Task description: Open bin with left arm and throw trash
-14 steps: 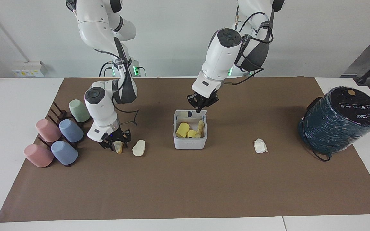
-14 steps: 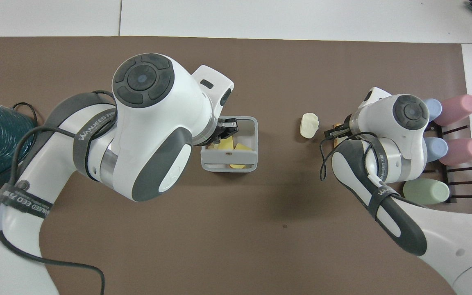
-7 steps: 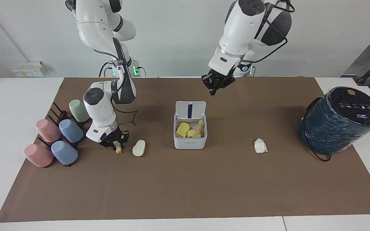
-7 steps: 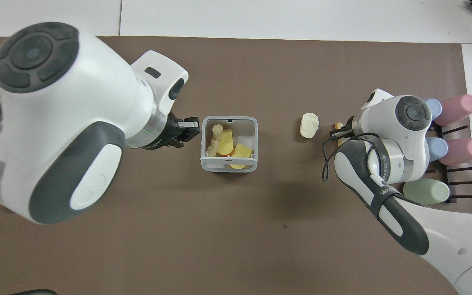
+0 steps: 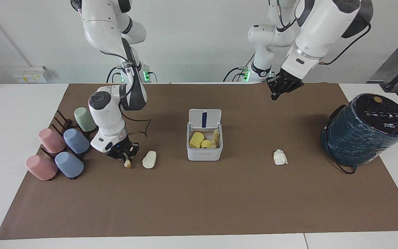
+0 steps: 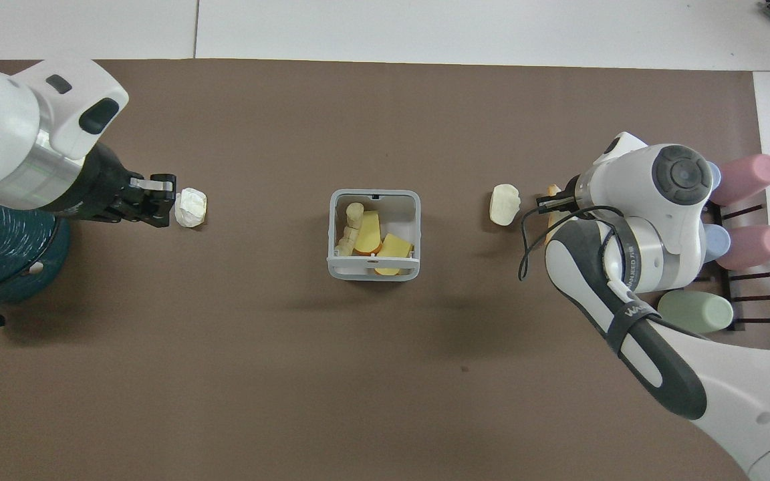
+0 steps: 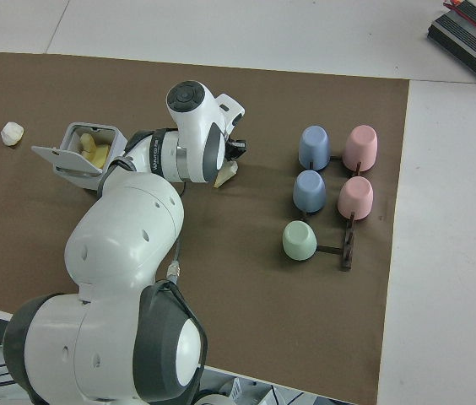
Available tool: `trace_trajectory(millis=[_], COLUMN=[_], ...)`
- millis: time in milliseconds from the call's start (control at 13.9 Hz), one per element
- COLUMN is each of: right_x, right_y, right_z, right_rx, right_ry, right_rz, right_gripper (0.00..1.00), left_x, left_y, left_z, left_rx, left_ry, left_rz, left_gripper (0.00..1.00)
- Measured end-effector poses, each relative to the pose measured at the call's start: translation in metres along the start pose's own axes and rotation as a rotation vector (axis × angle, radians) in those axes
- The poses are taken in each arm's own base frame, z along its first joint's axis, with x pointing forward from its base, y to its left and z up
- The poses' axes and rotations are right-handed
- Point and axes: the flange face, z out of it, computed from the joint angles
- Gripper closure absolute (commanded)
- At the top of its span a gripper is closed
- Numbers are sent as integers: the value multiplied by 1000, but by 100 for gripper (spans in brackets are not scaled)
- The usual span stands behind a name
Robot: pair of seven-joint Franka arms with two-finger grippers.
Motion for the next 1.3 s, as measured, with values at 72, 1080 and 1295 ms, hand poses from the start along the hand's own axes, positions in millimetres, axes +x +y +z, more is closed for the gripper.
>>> trace_trajectory(millis=[72,1080,1295], right_x=[6,64,61], right_y=[0,-94,-156], right_z=[-14,-136,-128], right_rx=[1,272,305], right_ry=[14,189,210], right_rz=[29,434,399], right_gripper=[100,100,100], left_x=[1,5,12], left_y=[-14,-26,-29], left_z=[-3,-18,9], left_rx=[18,118,110], left_ry=[-1,113,170], left_rz=[27,95,98], left_gripper=[100,0,0])
